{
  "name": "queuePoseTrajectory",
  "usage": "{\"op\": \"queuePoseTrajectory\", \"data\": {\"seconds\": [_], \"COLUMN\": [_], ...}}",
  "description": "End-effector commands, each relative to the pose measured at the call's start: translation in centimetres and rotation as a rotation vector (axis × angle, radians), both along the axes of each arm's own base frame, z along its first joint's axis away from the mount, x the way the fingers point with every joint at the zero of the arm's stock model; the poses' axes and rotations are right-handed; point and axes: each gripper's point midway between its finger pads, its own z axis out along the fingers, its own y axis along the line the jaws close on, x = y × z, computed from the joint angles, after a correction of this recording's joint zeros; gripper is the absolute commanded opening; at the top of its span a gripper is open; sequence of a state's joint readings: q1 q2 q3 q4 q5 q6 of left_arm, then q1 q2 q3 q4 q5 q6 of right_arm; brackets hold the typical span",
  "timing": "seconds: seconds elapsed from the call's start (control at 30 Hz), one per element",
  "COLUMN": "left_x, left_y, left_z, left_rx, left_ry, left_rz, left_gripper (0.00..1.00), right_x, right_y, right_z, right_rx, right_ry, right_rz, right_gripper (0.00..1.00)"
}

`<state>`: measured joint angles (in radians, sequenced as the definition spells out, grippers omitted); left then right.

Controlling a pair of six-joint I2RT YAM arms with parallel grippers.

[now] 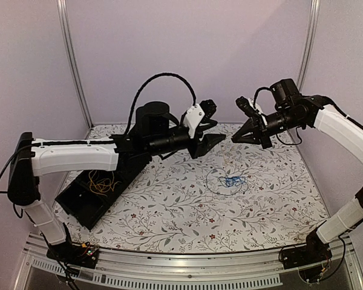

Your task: Untangle the cables

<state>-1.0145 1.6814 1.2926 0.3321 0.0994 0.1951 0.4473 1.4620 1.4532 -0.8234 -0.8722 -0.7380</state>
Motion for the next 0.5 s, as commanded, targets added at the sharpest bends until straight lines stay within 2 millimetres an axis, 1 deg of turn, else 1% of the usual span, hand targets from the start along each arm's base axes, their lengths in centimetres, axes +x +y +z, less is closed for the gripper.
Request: {"op": "queuePoseTrajectory", "data": {"seconds": [0.0, 0.07, 0.17, 0.3, 0.47], "left_x": [-0.8, -0.9, -1.1, -1.3, -0.9], "left_y": [-2.3, -2.8, -3.2, -3.3, -3.6], "left_z": [-1.4, -1.7, -1.9, -2.3, -3.8], "left_rx": [0.031, 0.033, 0.037, 0.049, 0.1], "left_ry": [0.022, 0.029, 0.033, 0.04, 0.054], "left_rz": [-0.106, -0.129, -0.151, -0.167, -0.16], "left_gripper": [0.47, 0.42, 0.37, 0.36, 0.32], "right_x": [-1.0, -1.0, -1.0, -0.9, -0.8], "right_y": [0.5, 0.7, 0.7, 0.7, 0.7], "right_z": [-0.5, -0.6, -0.4, -0.3, -0.4], "right_rx": [-0.008, -0.006, -0.005, -0.009, -0.007], "right_ry": [0.048, 0.056, 0.051, 0.038, 0.043], "right_rz": [0.059, 0.067, 0.066, 0.061, 0.063], "right_gripper": [0.0, 0.0, 0.0, 0.0, 0.0]}}
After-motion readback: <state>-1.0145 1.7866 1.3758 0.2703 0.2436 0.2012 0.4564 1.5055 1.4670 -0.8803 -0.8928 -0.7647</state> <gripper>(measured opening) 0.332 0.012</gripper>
